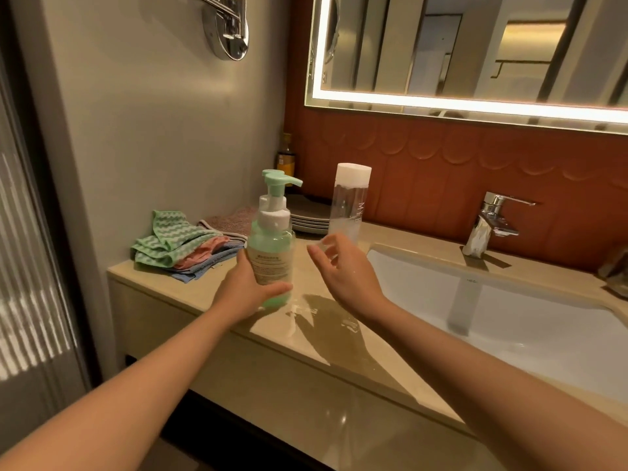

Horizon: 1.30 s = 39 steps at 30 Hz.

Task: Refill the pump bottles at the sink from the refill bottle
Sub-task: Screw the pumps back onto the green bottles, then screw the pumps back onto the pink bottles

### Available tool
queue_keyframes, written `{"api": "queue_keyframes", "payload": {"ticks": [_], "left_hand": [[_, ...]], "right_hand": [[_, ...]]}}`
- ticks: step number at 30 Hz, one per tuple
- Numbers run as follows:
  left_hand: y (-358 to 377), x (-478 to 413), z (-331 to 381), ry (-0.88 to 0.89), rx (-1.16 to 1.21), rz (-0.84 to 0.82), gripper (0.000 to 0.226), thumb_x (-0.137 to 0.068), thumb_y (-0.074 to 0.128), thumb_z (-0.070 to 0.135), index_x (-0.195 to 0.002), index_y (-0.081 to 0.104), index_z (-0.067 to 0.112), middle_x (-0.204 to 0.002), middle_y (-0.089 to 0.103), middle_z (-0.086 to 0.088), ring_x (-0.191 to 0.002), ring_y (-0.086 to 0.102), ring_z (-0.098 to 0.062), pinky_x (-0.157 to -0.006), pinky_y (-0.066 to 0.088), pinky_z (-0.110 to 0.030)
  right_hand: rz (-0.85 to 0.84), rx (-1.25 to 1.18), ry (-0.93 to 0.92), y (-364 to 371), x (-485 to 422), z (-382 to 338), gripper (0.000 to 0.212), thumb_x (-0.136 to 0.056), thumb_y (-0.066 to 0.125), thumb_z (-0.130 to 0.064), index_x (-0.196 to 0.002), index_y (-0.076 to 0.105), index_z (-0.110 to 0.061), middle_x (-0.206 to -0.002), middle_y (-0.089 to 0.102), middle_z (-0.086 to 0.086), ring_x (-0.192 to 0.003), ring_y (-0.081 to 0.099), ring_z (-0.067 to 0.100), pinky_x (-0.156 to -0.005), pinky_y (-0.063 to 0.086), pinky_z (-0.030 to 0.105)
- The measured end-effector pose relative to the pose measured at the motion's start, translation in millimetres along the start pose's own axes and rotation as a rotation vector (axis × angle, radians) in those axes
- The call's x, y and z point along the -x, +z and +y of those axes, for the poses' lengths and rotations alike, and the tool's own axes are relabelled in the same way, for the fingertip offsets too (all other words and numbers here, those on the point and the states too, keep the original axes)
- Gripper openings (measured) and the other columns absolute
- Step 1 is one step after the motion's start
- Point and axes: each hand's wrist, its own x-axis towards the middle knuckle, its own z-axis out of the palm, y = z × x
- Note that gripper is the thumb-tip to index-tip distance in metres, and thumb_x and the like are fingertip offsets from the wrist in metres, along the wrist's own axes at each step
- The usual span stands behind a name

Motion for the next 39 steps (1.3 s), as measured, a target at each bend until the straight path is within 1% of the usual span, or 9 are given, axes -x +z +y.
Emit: {"api": "queue_keyframes", "payload": {"ticks": [5, 8, 11, 20, 24, 28, 32, 37, 39], "left_hand": [[-2.8, 6.6, 2.7, -0.029, -0.347, 0.127, 0.091, -0.070, 0.070, 0.056, -0.133, 0.027, 0.006, -0.136, 0.045, -0.014, -0.123, 0.046, -0.032, -0.092, 0.046, -0.046], [3.2, 23.4, 10.9, 0.009, -0.276, 0.338, 0.073, -0.072, 0.073, 0.047, -0.119, 0.035, 0.007, -0.125, 0.049, -0.015, -0.114, 0.048, -0.031, -0.081, 0.045, -0.043], [13.0, 38.9, 23.5, 0.118, -0.220, 0.369, 0.057, -0.078, 0.069, 0.044, -0.110, 0.035, 0.011, -0.115, 0.053, -0.011, -0.104, 0.051, -0.028, -0.074, 0.046, -0.041], [87.5, 81.0, 111.9, 0.271, -0.003, 0.195, 0.043, -0.088, 0.058, 0.037, -0.119, 0.037, 0.016, -0.097, 0.048, 0.000, -0.086, 0.054, -0.018, -0.065, 0.045, -0.028], [149.2, 112.6, 164.1, 0.339, 0.092, 0.079, 0.039, -0.089, 0.057, 0.040, -0.117, 0.036, 0.021, -0.099, 0.050, 0.002, -0.084, 0.056, -0.017, -0.066, 0.055, -0.036], [206.1, 154.3, 214.3, 0.407, 0.205, -0.075, 0.039, -0.089, 0.057, 0.040, -0.116, 0.038, 0.021, -0.097, 0.053, 0.001, -0.082, 0.056, -0.015, -0.067, 0.052, -0.032], [258.3, 202.7, 260.7, 0.458, 0.294, -0.221, 0.038, -0.089, 0.057, 0.040, -0.116, 0.038, 0.021, -0.098, 0.053, 0.001, -0.085, 0.056, -0.016, -0.072, 0.054, -0.038], [302.8, 228.6, 297.1, 0.434, 0.353, -0.332, 0.040, -0.090, 0.056, 0.038, -0.120, 0.038, 0.019, -0.096, 0.051, 0.003, -0.088, 0.056, -0.017, -0.077, 0.054, -0.039], [315.2, 228.5, 308.0, 0.398, 0.368, -0.330, 0.038, -0.091, 0.056, 0.037, -0.119, 0.038, 0.018, -0.091, 0.048, 0.005, -0.082, 0.055, -0.014, -0.067, 0.053, -0.032]], "right_hand": [[-0.042, 0.068, 0.088, -6.2, 4.3, 18.4, 0.046, -0.092, 0.046, -0.049, -0.124, 0.050, -0.016, -0.120, 0.059, 0.003, -0.104, 0.057, 0.017, -0.082, 0.050, 0.032], [-0.045, 0.084, 0.122, -15.0, 7.4, 25.8, 0.045, -0.093, 0.047, -0.048, -0.123, 0.050, -0.015, -0.118, 0.060, 0.005, -0.102, 0.057, 0.018, -0.080, 0.050, 0.032], [-0.049, 0.083, 0.150, -28.5, 15.0, 29.8, 0.044, -0.093, 0.048, -0.045, -0.123, 0.051, -0.014, -0.117, 0.061, 0.006, -0.100, 0.057, 0.018, -0.079, 0.049, 0.031], [0.069, 0.112, 0.227, -116.1, 66.9, 53.1, 0.046, -0.092, 0.052, -0.043, -0.128, 0.048, -0.015, -0.118, 0.060, 0.005, -0.102, 0.056, 0.018, -0.082, 0.048, 0.031], [0.160, 0.179, 0.285, -179.9, 112.2, 78.7, 0.043, -0.091, 0.054, -0.042, -0.126, 0.048, -0.018, -0.112, 0.062, 0.002, -0.097, 0.058, 0.016, -0.079, 0.050, 0.031], [0.283, 0.258, 0.346, -240.3, 169.3, 104.2, 0.035, -0.092, 0.053, -0.039, -0.122, 0.051, -0.019, -0.103, 0.061, -0.001, -0.089, 0.056, 0.012, -0.072, 0.046, 0.025], [0.394, 0.405, 0.354, -299.7, 222.5, 134.8, 0.034, -0.092, 0.052, -0.041, -0.119, 0.053, -0.020, -0.099, 0.057, -0.005, -0.092, 0.056, 0.013, -0.075, 0.049, 0.030], [0.089, 0.627, 0.548, -342.6, 258.1, 184.5, 0.067, -0.082, 0.055, -0.060, -0.137, 0.037, -0.026, -0.144, 0.037, 0.001, -0.131, 0.035, 0.023, -0.104, 0.038, 0.043], [-0.062, 0.668, 0.557, -349.2, 265.5, 201.6, 0.073, -0.081, 0.054, -0.063, -0.141, 0.033, -0.026, -0.150, 0.031, 0.002, -0.136, 0.029, 0.024, -0.106, 0.036, 0.043]]}}
